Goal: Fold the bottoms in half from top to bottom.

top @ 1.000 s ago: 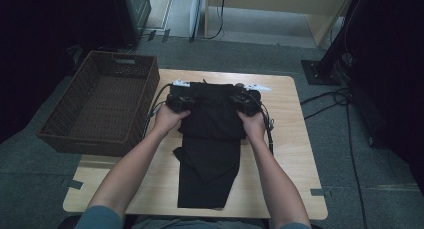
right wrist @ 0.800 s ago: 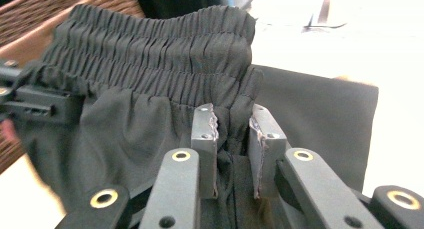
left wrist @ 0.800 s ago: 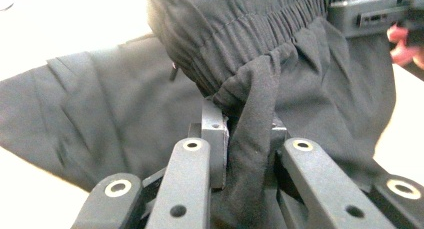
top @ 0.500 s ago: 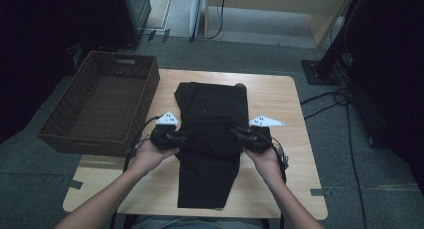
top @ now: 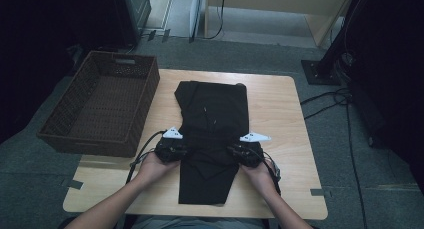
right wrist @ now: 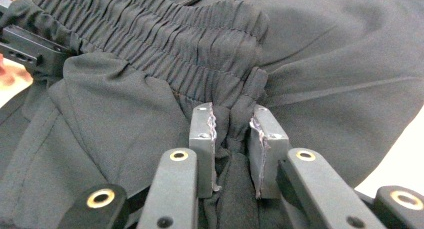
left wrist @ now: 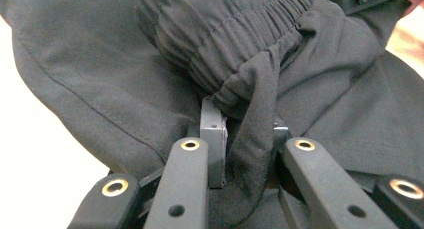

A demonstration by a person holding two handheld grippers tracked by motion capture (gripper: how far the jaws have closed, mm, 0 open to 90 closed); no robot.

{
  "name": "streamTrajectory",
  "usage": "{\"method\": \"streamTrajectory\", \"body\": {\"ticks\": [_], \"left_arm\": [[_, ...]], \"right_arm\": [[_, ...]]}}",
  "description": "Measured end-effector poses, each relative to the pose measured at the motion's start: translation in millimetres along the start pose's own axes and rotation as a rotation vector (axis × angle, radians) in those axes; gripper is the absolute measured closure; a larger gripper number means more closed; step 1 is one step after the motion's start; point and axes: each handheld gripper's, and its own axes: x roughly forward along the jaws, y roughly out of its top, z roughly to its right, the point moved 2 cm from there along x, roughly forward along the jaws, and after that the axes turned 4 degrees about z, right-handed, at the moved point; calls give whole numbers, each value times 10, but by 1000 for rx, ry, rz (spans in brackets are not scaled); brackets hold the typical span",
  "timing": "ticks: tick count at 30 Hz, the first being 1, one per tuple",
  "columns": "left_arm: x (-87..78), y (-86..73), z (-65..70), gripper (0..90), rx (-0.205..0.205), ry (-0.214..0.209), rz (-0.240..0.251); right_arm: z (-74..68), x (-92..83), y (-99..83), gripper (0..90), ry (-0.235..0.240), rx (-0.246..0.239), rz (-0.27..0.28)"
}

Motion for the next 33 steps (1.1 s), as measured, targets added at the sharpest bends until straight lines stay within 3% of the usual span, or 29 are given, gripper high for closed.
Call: {"method": "streamTrajectory", "body": {"ticks": [6, 11, 13, 15, 17, 21, 25, 33], "left_arm": [[228, 310, -315, 785, -24, 60, 27], [271, 481, -490, 726, -94, 53, 51], [209, 484, -456, 655, -103, 14, 49], [143, 452, -383, 582, -73, 0, 26], [66, 400, -301, 520, -60, -18, 18], [-72, 267, -158, 451, -79, -49, 18], [-185, 156, -10, 384, -39, -37, -9], [-442, 21, 88, 367, -102, -58, 1]], "right_arm": [[318, 295, 272, 741, -19, 49, 30], [495, 444, 467, 712, -4, 123, 48], [466, 382, 500, 696, 22, 141, 66], [401, 283, 495, 683, 55, 143, 82], [311, 176, 456, 665, 64, 101, 91], [121, -19, 304, 624, 76, 39, 91], [-65, -191, 159, 580, 97, -16, 79], [-220, -429, -55, 575, 129, -6, 67]]}}
